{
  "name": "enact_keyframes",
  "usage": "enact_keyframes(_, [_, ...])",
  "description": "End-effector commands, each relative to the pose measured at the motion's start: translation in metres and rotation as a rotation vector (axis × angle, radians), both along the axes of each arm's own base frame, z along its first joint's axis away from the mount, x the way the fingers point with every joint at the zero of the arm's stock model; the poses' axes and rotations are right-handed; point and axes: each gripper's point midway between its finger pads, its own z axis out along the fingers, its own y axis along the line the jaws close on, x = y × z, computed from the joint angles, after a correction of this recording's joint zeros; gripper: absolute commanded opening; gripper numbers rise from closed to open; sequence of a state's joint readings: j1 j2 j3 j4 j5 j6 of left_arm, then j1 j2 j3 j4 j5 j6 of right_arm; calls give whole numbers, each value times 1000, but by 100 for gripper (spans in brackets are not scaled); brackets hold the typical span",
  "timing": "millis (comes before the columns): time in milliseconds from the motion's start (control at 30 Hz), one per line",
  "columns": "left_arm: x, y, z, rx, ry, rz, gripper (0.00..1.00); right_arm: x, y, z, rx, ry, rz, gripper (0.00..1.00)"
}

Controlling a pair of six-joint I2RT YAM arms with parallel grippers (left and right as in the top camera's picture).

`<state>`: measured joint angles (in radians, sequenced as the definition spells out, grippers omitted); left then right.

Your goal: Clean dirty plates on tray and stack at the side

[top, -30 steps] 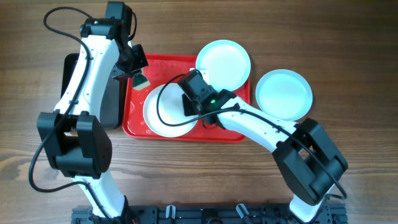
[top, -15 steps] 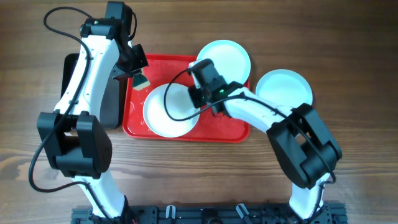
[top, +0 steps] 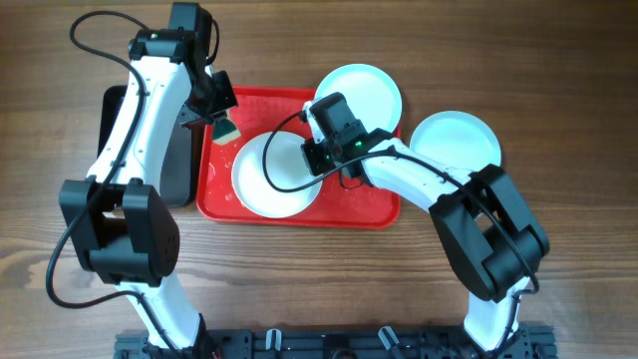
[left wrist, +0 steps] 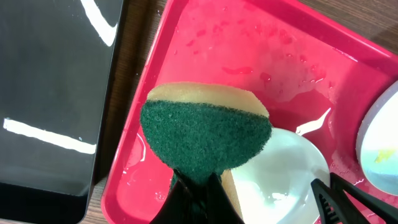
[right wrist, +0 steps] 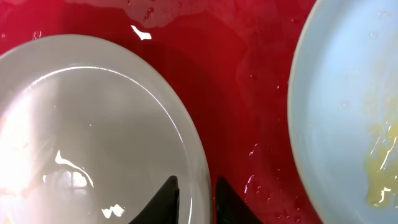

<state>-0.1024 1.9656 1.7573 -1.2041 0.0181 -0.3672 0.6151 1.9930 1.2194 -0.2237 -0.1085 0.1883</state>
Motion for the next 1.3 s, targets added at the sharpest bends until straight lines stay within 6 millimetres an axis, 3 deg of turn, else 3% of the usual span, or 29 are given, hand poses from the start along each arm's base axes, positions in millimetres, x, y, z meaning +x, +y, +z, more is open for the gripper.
enact_keyframes(0, [4, 0, 3, -13, -13, -14, 4, -6, 2, -14, 31, 79, -74, 18])
enact_keyframes(267, [3, 1, 1, -13, -8, -14, 4, -10, -5, -25, 29, 145, -182, 4])
enact_keyframes(433, [0, 1, -4, -11, 7, -14, 4, -11, -17, -28, 31, 203, -361, 4])
enact_keyframes(633, [-6, 0, -14, -14, 31, -14, 4, -28, -23, -35, 85, 371, -617, 4])
enact_keyframes(767, [-12, -10, -22, -49, 50, -30, 4, -29, -27, -36, 90, 383, -674, 4])
enact_keyframes(1267, [-47, -70, -102, -51, 74, -168, 4, -24, -26, -35, 86, 352, -641, 4])
